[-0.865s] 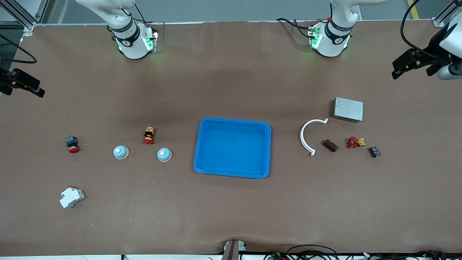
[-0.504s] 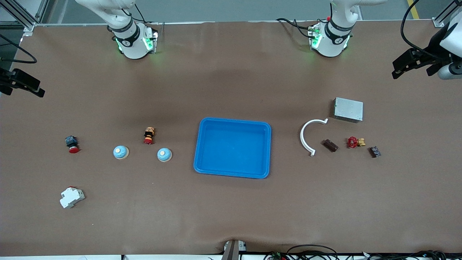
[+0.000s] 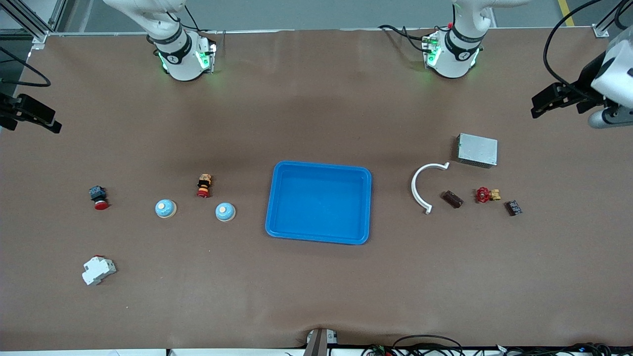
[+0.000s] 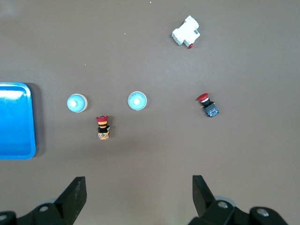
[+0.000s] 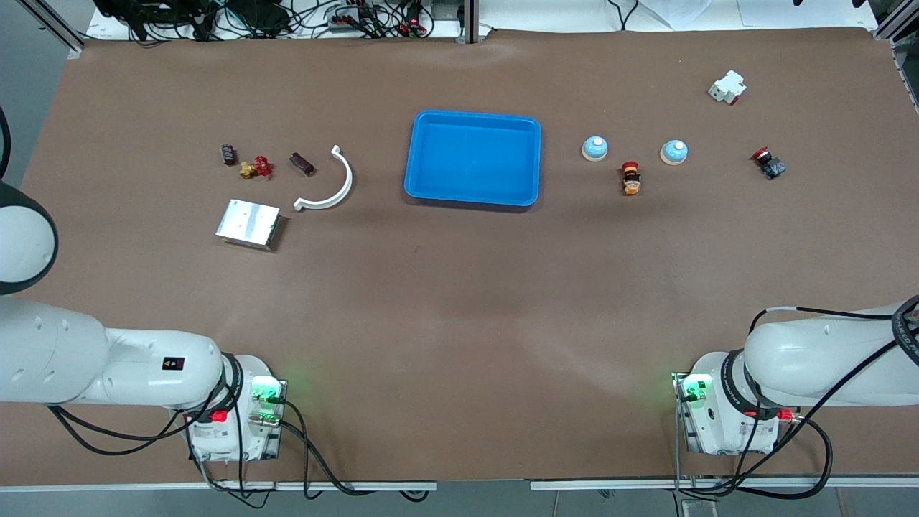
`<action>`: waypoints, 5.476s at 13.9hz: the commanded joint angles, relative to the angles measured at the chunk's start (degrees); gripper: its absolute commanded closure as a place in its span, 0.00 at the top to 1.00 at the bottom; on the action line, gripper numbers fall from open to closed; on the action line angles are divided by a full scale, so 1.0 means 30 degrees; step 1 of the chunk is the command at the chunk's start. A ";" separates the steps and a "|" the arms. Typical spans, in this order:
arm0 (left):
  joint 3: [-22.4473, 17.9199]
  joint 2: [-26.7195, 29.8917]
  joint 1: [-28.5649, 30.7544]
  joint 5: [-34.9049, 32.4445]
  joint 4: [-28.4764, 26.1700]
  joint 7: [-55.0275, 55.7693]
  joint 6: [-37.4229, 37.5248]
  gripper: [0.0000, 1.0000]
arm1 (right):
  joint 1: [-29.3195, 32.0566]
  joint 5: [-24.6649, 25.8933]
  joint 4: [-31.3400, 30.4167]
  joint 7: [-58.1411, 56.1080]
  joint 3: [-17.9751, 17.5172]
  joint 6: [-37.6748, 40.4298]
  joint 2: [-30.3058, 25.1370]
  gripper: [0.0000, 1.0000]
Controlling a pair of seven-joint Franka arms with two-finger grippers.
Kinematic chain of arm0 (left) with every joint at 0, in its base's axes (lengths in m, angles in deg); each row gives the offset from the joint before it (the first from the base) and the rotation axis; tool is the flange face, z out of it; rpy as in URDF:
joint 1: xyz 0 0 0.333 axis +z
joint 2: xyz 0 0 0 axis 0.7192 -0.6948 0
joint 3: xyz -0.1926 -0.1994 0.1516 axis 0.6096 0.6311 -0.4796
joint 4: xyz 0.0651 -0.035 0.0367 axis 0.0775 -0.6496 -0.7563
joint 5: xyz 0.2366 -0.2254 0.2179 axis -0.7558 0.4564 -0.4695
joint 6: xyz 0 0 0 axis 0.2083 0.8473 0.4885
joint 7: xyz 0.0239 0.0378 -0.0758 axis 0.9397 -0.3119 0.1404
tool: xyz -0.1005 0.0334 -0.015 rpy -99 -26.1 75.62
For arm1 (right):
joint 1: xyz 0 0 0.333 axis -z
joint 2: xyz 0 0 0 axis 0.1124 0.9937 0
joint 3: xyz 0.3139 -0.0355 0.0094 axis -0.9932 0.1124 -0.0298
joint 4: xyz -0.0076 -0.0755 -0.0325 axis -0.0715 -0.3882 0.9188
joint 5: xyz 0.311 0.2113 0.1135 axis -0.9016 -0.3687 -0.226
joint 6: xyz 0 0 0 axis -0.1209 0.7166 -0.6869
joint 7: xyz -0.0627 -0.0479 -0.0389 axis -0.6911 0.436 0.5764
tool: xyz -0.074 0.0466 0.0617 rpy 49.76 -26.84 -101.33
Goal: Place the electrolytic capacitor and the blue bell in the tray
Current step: 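Reach the right gripper toward a bell while the left gripper reaches capacitors, then lower the right gripper onto a bell while the left gripper grasps the capacitor, then place the brown capacitor in the tray while the right gripper grips the bell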
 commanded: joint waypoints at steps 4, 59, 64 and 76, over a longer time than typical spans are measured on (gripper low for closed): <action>0.0071 -0.0125 0.0406 0.0070 -0.2783 0.0952 -0.2810 1.00 | -0.0862 -0.0086 0.0422 0.0146 -0.0399 -0.0007 0.1651 1.00; 0.1444 -0.7361 -0.3077 0.0129 -0.7161 2.0867 -1.6211 0.00 | -0.7135 0.0119 -0.6316 0.3779 -0.0399 -1.7879 1.1937 1.00; 0.2151 -0.8209 -0.5563 0.0187 -0.5490 2.5027 -1.6238 0.00 | -0.7106 0.0119 -0.6286 0.3778 -0.0399 -1.7908 1.2172 1.00; 0.2035 -1.4011 -0.9611 0.0099 -0.0155 3.0601 -1.6881 0.00 | -0.7048 0.0178 -0.6169 0.2640 -0.0370 -1.7967 1.2318 0.12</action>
